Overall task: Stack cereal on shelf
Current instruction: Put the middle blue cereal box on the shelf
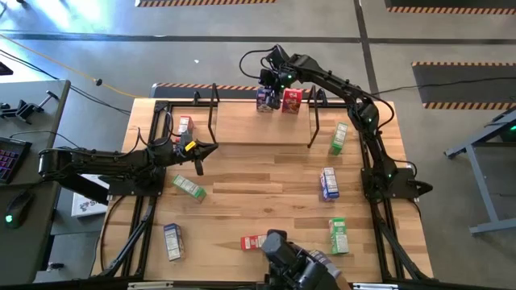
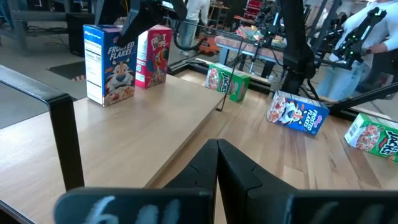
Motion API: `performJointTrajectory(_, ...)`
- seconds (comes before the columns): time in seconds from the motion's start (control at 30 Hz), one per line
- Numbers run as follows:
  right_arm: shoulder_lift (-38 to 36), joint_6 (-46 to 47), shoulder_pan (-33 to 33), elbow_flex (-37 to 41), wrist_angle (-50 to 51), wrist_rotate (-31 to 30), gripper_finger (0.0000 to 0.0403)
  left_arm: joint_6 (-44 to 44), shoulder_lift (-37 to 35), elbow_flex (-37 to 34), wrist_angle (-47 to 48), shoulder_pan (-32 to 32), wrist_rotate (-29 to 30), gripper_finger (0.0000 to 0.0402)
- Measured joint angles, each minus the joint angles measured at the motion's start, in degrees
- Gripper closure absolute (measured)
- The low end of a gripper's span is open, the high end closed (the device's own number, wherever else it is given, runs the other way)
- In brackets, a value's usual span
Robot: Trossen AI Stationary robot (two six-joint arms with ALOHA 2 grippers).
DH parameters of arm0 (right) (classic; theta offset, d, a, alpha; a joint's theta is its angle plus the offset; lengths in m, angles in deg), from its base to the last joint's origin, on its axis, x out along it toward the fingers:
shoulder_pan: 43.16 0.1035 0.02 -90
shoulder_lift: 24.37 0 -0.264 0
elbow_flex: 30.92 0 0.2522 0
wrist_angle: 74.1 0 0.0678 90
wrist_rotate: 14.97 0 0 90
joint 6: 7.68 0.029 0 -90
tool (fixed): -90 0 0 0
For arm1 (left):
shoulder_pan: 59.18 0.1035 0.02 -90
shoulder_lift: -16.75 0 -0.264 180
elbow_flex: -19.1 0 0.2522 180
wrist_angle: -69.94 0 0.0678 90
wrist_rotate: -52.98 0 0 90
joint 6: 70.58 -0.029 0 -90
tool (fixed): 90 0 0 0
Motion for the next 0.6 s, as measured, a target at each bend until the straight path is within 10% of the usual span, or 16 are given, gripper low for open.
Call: performJointTrajectory(0.6,0.00,-1.06,0.00,0.00,-2.76,1.62,0.0187,0.00,0.00,0.02,0.00,0.00,0.00,0.0401)
